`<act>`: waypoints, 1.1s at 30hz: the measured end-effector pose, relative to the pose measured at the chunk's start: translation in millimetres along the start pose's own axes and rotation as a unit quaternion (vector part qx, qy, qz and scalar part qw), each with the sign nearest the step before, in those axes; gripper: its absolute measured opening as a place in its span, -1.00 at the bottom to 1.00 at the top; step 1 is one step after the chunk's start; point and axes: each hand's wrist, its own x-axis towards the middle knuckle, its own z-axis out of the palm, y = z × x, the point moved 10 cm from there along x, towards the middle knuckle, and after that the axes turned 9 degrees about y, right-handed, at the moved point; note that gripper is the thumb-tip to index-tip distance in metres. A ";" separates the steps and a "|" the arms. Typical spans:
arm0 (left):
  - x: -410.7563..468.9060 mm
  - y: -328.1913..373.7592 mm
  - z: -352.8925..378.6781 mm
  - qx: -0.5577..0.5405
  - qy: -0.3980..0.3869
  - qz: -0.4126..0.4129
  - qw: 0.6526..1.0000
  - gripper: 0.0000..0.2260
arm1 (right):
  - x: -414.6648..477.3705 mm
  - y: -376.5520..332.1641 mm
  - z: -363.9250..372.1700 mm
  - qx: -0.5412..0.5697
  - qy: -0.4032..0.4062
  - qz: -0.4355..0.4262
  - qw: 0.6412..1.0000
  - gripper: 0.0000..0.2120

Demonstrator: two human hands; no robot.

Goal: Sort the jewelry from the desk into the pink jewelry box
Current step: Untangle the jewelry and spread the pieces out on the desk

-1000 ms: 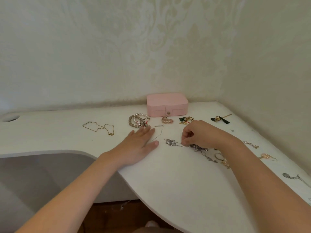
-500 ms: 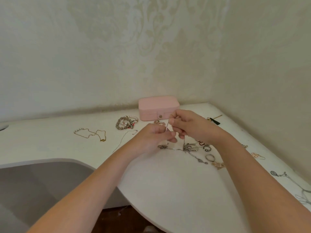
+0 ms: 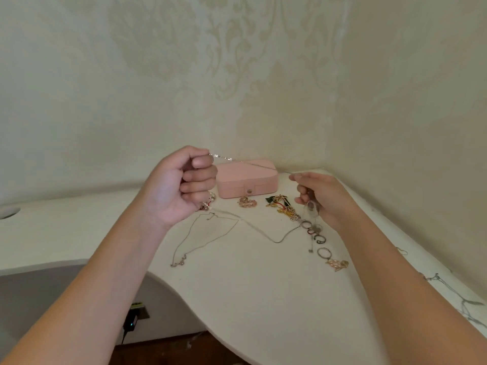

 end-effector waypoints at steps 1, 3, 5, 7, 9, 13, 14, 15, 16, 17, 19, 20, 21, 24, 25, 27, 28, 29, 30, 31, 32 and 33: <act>-4.7 3.6 2.4 0.003 -0.004 -0.005 1.000 -0.73 | 1.0 4.9 -1.7 0.023 0.002 0.020 1.000 -0.86; -13.8 9.2 6.2 0.004 -0.009 -0.016 1.000 -0.74 | 3.1 13.6 -4.7 0.069 0.008 0.054 0.996 -0.81; -21.9 16.8 8.7 0.008 -0.011 -0.020 1.000 -0.78 | 4.9 19.1 -9.1 0.072 0.020 0.074 0.994 -0.79; -27.2 26.1 6.2 0.026 -0.008 -0.011 1.000 -0.86 | 3.7 21.9 -8.6 0.049 0.010 0.086 0.995 -0.78; -30.4 36.1 -1.4 0.034 -0.002 0.003 0.999 -0.95 | -0.1 21.5 -2.5 0.016 -0.027 0.088 0.996 -0.78; -27.5 46.7 -24.6 -0.014 -0.039 -0.020 0.999 -0.86 | -8.5 14.7 8.5 -0.083 -0.119 0.056 0.988 -0.81; -24.8 45.7 -28.2 -0.025 -0.068 -0.042 0.997 -0.82 | -11.5 14.3 11.8 -0.090 -0.146 0.055 0.984 -0.81; -24.3 41.6 -28.2 -0.045 -0.113 -0.080 0.989 -0.76 | -14.4 14.5 14.9 -0.090 -0.173 0.057 0.979 -0.82; -24.1 38.1 -31.2 -0.069 -0.145 -0.106 0.981 -0.68 | -17.5 14.7 18.0 -0.084 -0.197 0.060 0.975 -0.81; -20.2 41.4 -47.9 -0.059 -0.134 -0.097 0.984 -0.59 | -20.1 14.2 20.8 -0.072 -0.221 0.061 0.971 -0.78; -15.8 48.4 -65.2 -0.024 -0.100 -0.054 0.993 -0.54 | -23.7 12.6 24.9 -0.042 -0.262 0.060 0.962 -0.65; -15.2 44.1 -60.1 -0.041 -0.116 -0.071 0.990 -0.60 | -24.8 11.6 25.6 -0.030 -0.275 0.060 0.959 -0.60; -16.9 38.7 -51.2 -0.064 -0.131 -0.097 0.985 -0.69 | -25.0 10.9 25.5 -0.021 -0.283 0.060 0.957 -0.58; -22.1 50.3 -65.8 0.009 0.007 -0.022 1.000 -0.87 | -24.1 7.5 22.1 -0.001 -0.282 0.058 0.958 -0.52; -21.8 49.9 -70.1 0.017 0.023 -0.015 0.999 -0.89 | -23.0 6.5 20.6 0.006 -0.277 0.056 0.959 -0.47; -15.0 39.2 -73.6 -0.012 -0.010 -0.042 0.999 -0.92 | -20.6 4.6 17.6 0.020 -0.267 0.053 0.962 -0.44; -17.8 27.5 -62.0 -0.059 -0.089 -0.091 0.990 -0.91 | -18.7 3.9 15.8 0.025 -0.255 0.052 0.965 -0.48; -21.4 18.7 -57.2 -0.109 -0.148 -0.129 0.975 -0.78 | -15.5 4.0 12.8 0.029 -0.237 0.053 0.970 -0.56; -21.6 12.9 -64.5 -0.137 -0.153 -0.144 0.968 -0.66 | -11.9 4.6 8.8 0.024 -0.211 0.055 0.976 -0.66; -22.7 9.9 -71.3 -0.141 -0.144 -0.138 0.970 -0.61 | -7.9 5.2 3.6 0.005 -0.178 0.052 0.983 -0.76; -24.4 8.1 -71.8 -0.147 -0.155 -0.134 0.968 -0.60 | -4.7 5.3 -1.9 -0.026 -0.145 0.044 0.988 -0.85; -27.4 6.3 -68.1 -0.155 -0.173 -0.135 0.963 -0.60 | -1.5 4.5 -7.2 -0.065 -0.115 0.027 0.991 -0.89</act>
